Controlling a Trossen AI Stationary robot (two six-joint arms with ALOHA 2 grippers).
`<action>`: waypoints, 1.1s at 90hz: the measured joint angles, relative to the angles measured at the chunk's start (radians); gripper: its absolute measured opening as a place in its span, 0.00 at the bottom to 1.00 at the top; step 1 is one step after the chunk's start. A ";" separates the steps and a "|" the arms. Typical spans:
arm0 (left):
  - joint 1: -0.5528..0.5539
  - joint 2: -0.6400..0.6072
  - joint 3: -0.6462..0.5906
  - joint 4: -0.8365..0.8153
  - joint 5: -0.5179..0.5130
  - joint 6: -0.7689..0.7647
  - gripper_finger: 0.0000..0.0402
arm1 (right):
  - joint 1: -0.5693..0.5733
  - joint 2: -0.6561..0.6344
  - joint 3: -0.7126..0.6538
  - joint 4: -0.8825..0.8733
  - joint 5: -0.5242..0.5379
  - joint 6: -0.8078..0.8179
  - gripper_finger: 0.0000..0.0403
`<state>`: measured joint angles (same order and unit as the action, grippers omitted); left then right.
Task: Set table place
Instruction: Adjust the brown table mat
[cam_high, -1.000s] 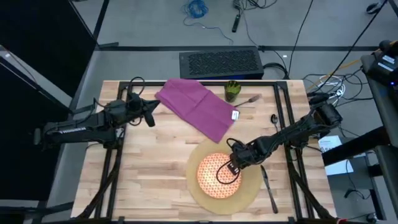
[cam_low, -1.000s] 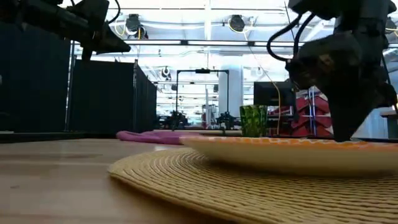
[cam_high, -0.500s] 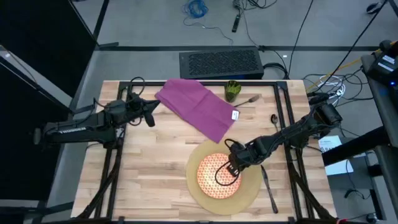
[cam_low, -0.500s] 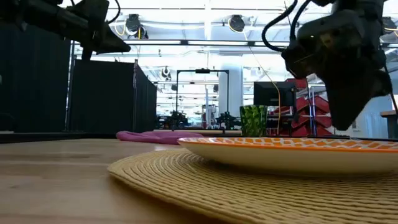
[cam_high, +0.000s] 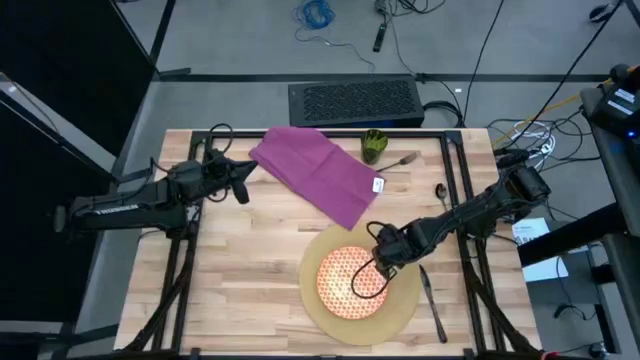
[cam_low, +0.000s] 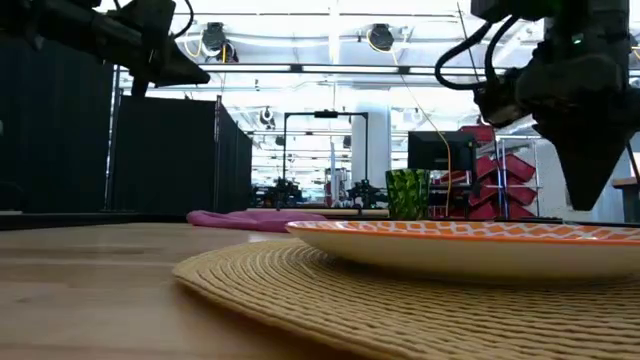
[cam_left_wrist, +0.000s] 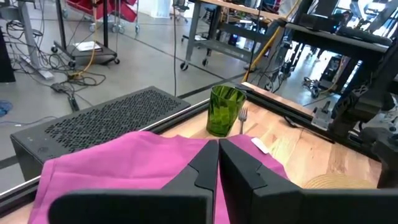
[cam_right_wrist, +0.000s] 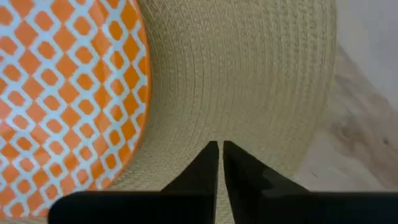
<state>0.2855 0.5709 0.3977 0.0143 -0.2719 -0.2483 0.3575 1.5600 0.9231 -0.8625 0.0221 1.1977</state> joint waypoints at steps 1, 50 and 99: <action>0.000 0.000 0.000 0.000 0.000 0.000 0.00 | 0.000 0.000 -0.005 0.001 0.000 0.002 0.01; 0.000 -0.005 0.000 -0.001 0.003 -0.001 0.00 | -0.099 0.029 -0.108 0.228 -0.016 -0.055 0.00; 0.000 -0.005 0.000 -0.005 0.008 -0.001 0.00 | -0.193 0.096 -0.107 0.508 -0.029 -0.171 0.00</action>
<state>0.2855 0.5657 0.3977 0.0090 -0.2642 -0.2493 0.1646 1.6564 0.8162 -0.3541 -0.0073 1.0271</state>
